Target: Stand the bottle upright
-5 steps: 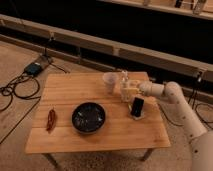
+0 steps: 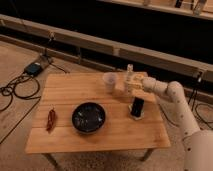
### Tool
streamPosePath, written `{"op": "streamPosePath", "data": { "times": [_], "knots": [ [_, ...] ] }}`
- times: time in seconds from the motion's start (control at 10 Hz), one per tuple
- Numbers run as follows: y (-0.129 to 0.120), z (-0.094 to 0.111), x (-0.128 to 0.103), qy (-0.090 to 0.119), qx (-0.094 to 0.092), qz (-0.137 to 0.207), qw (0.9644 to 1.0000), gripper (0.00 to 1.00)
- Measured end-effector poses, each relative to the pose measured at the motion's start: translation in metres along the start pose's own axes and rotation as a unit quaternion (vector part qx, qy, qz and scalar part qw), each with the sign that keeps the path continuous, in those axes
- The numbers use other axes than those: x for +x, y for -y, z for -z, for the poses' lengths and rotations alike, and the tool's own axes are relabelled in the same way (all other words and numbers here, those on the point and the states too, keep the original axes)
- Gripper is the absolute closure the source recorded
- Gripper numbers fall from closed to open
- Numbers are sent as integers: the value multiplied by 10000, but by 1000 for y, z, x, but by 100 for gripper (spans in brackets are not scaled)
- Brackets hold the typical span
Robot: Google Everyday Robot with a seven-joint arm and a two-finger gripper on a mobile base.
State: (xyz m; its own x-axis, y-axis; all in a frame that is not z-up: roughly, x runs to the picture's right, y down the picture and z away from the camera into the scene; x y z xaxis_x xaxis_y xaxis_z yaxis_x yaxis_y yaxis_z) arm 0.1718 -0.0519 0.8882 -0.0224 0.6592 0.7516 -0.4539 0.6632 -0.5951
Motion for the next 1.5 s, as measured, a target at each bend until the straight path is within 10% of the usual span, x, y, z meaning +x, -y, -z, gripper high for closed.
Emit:
{"op": "streamPosePath", "data": {
  "times": [1.5],
  "knots": [
    [35, 28, 41, 281, 134, 404, 9987, 99]
  ]
}}
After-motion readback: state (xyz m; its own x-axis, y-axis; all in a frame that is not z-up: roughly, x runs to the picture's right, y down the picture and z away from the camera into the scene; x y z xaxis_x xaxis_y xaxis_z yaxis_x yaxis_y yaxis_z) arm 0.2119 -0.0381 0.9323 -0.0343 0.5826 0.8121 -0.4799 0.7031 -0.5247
